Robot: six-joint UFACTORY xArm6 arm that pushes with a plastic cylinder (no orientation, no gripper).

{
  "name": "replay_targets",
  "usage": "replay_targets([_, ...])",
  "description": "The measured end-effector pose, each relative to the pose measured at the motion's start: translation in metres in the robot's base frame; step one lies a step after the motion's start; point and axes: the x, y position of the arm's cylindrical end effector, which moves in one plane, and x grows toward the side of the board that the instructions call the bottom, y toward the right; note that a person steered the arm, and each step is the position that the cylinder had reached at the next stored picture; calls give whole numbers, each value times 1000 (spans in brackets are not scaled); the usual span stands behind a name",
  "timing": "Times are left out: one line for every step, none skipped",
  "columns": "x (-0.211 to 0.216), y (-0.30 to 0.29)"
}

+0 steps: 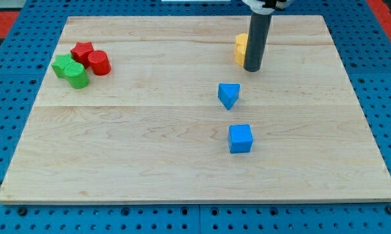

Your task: Slide the yellow hexagon to the left side

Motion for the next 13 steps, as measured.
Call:
replay_targets([0, 1])
replay_targets([0, 1])
replay_targets([0, -3])
replay_targets([2, -3])
replay_targets([5, -4])
replay_targets([18, 25])
replay_targets([22, 61])
replay_targets([-16, 61])
replay_targets([-27, 38])
replay_targets([-37, 13])
replay_targets([-67, 12])
replay_targets([-77, -15])
replay_targets([-76, -69])
